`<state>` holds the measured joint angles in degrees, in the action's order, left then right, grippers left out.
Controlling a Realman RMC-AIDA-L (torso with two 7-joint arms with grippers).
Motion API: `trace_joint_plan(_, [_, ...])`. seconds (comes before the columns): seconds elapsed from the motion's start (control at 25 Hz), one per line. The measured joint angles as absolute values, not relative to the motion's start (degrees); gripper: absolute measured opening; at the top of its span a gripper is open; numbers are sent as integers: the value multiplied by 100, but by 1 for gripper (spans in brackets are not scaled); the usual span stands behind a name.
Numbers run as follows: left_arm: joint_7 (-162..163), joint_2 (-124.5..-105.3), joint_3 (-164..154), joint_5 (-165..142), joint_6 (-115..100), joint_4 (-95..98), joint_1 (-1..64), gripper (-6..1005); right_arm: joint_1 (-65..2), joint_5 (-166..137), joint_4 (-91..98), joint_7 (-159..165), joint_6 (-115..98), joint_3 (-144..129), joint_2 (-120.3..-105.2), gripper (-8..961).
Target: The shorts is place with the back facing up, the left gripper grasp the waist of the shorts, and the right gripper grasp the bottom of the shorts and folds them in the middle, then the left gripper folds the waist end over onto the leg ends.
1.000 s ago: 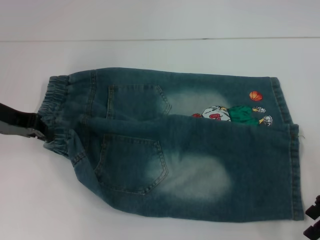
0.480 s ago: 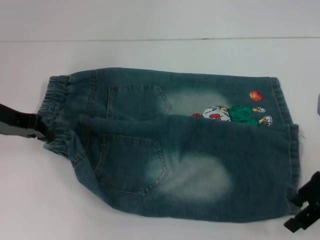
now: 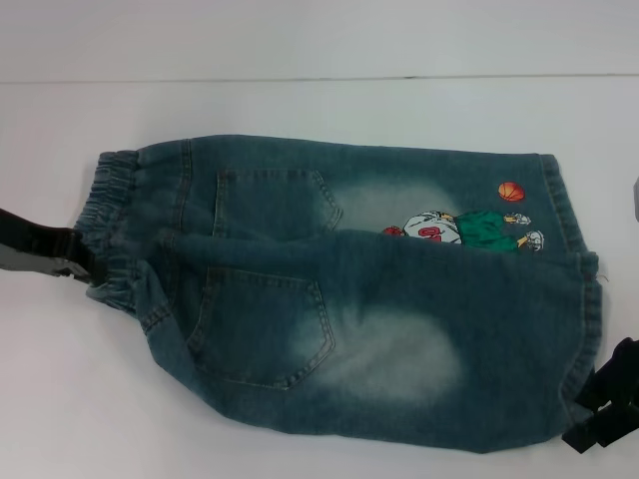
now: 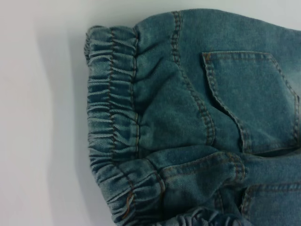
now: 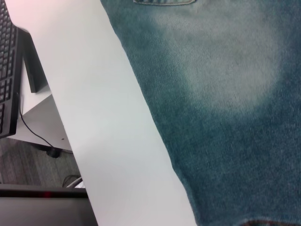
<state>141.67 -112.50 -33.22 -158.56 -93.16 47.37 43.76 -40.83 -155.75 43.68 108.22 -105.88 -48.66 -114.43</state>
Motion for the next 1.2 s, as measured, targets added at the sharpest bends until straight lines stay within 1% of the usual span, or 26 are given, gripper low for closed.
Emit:
trace_joint_plan(0.04, [14167, -11250, -3322, -15856, -9316, 4737, 4377, 43, -4079, -15574, 4368, 10816, -10581, -4856, -11442, 527])
trace_joint_plan(0.28, [14168, -11250, -3322, -15856, -9316, 4737, 4377, 43, -4054, -15557, 4368, 10814, -10492, -4834, -11429, 287])
trace_joint_plan(0.52, [14168, -11247, -3322, -15846, -9316, 4737, 4376, 43, -4020, -15551, 4368, 10772, -10446, -4819, -11418, 163])
trace_joint_plan(0.6, [14175, -11234, -3322, -15845, -9316, 4746, 4377, 43, -4007, -15541, 4368, 10693, -10482, -4733, -11392, 122])
trace_joint_plan(0.72, [14204, -11207, -3302, -15845, -9317, 4775, 4377, 43, -3997, -15496, 4265, 10360, -10620, -4248, -11267, 60])
trace_joint_plan(0.84, [14218, -11163, -3164, -15845, -9316, 4789, 4389, 43, -3976, -15355, 3922, 9942, -10720, -3403, -11000, 47])
trace_joint_plan(0.88, [14220, -11154, -3113, -15845, -9313, 4789, 4397, 43, -3907, -15150, 3625, 9715, -10699, -2931, -10824, 48])
trace_joint_plan(0.92, [14221, -11141, -3008, -15845, -9299, 4790, 4407, 43, -3907, -15150, 3625, 9715, -10699, -2931, -10824, 48])
trace_joint_plan(0.96, [14221, -11141, -3008, -15845, -9299, 4790, 4407, 43, -3835, -14974, 3499, 9596, -10671, -2720, -10756, 48])
trace_joint_plan(1.04, [14225, -11096, -2782, -15846, -9225, 4790, 4423, 43, -3696, -14624, 3339, 9462, -10569, -2407, -10668, 49])
trace_joint_plan(1.2, [14250, -11069, -2462, -15815, -9061, 4790, 4437, 43, -3401, -13879, 3088, 9419, -10029, -2119, -10628, 48])
